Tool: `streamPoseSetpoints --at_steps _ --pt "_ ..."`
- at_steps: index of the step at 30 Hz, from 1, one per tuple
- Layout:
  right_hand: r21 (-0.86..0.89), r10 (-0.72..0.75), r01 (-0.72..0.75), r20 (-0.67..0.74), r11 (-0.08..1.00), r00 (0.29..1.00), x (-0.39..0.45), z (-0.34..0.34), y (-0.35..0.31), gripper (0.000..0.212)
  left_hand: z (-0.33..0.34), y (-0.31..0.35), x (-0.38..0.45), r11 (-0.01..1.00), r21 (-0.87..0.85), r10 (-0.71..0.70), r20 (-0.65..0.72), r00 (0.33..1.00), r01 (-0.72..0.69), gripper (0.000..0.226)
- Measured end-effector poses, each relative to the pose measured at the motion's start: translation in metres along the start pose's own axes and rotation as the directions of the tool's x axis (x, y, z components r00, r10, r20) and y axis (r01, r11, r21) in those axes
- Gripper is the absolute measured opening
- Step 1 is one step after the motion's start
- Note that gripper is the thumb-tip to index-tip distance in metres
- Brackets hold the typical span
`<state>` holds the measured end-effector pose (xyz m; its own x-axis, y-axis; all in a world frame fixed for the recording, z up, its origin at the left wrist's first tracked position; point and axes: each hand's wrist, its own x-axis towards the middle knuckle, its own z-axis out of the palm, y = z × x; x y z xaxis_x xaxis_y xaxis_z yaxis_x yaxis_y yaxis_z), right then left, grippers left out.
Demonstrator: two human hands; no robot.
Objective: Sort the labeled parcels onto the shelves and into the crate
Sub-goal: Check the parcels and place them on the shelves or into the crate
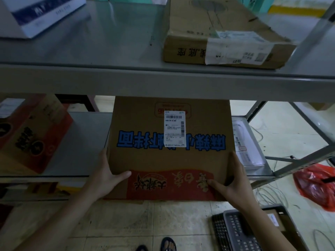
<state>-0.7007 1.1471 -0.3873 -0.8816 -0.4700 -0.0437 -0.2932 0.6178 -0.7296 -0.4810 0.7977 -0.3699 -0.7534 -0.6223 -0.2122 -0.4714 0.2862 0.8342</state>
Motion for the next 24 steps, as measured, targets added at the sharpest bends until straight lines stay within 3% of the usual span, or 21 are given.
streamPoseSetpoints --at_steps 18,24 --pt "0.016 0.025 -0.025 0.001 1.0 1.0 -0.0034 0.0022 -0.0046 0.131 -0.0019 -0.0034 -0.0102 0.999 0.02 0.031 -0.021 0.999 -0.03 0.107" --pt "-0.001 0.029 -0.029 -0.002 1.0 1.0 -0.0016 0.0026 -0.0062 0.131 -0.0025 -0.0056 -0.0053 0.998 0.046 0.052 -0.031 0.998 -0.05 0.12"
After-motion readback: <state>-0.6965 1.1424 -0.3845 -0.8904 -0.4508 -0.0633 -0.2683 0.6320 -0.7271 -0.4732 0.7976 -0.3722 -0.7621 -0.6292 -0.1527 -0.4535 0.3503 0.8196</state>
